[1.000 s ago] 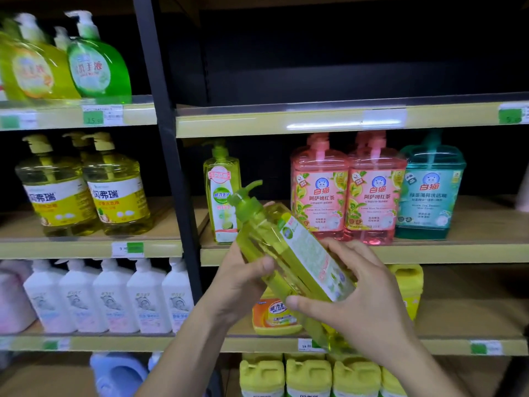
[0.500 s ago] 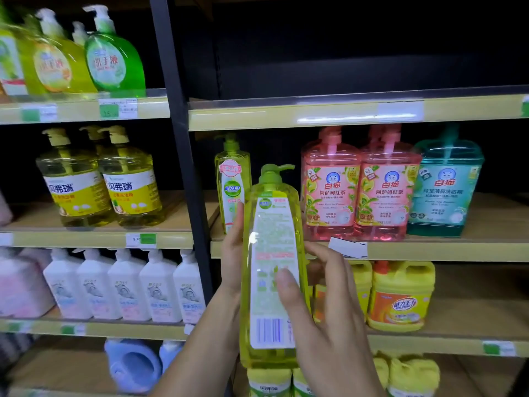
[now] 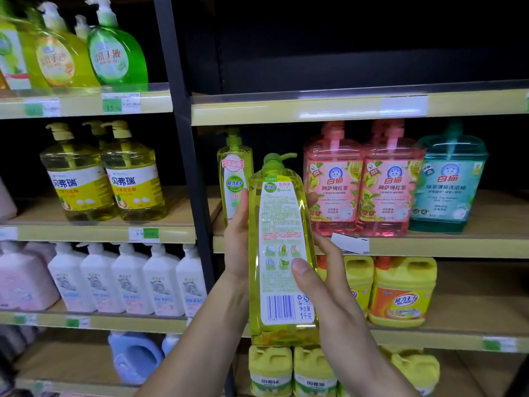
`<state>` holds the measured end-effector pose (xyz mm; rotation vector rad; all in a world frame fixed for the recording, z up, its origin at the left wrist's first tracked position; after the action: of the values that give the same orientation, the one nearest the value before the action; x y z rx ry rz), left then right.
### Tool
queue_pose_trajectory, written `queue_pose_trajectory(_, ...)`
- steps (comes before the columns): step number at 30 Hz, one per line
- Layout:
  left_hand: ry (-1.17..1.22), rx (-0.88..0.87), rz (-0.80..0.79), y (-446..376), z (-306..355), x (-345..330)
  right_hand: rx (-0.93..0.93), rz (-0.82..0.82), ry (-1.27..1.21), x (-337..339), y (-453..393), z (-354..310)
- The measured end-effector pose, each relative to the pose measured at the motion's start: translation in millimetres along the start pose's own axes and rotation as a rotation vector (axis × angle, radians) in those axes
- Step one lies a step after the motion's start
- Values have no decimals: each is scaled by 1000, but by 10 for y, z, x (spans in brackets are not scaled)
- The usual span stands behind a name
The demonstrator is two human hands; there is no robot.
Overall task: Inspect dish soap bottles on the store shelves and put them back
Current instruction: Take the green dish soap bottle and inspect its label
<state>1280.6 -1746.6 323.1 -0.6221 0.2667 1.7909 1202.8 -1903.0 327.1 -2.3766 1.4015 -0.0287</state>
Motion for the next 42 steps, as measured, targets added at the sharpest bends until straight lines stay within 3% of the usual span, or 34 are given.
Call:
queue_pose_trajectory(5,-72,8,51,91,112,-50,25,24,8,23,-10,-13)
queue_pose_trajectory(8,19,97,-275,166,30,-369,0,45,-40,106,-40,-34)
queue_pose_trajectory(10,-27,154,-313,224,-1,-415,-1,56,-28,176,-68,-57)
queue_pose_trajectory(17,-455,49,-262,265,201,-370,27,92,173,357,-111,23)
queue_pose_trajectory(21,-448,-66,-243,366,239,-337,102,13,232,298,-51,155)
queue_pose_trajectory(25,-438,-238,-374,551,329,-394,140,-95,277,408,-63,313)
queue_pose_trajectory(31,-604,-331,-486,713,245,-400,93,-162,385,670,-282,406)
queue_pose_trajectory(42,-841,-551,-433,829,246,-331,110,-225,466,719,-508,504)
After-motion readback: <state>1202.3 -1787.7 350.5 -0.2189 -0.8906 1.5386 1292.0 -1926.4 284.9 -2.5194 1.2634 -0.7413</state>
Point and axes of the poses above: each hand's wrist, its own y-axis away from the middle knuckle, its own x-axis out of the back of the hand, z = x × y, the point moved 10 cm from there along -y, towards the middle knuckle, and after that the axes turned 2 degrees about -y, right-handed, at the moved point
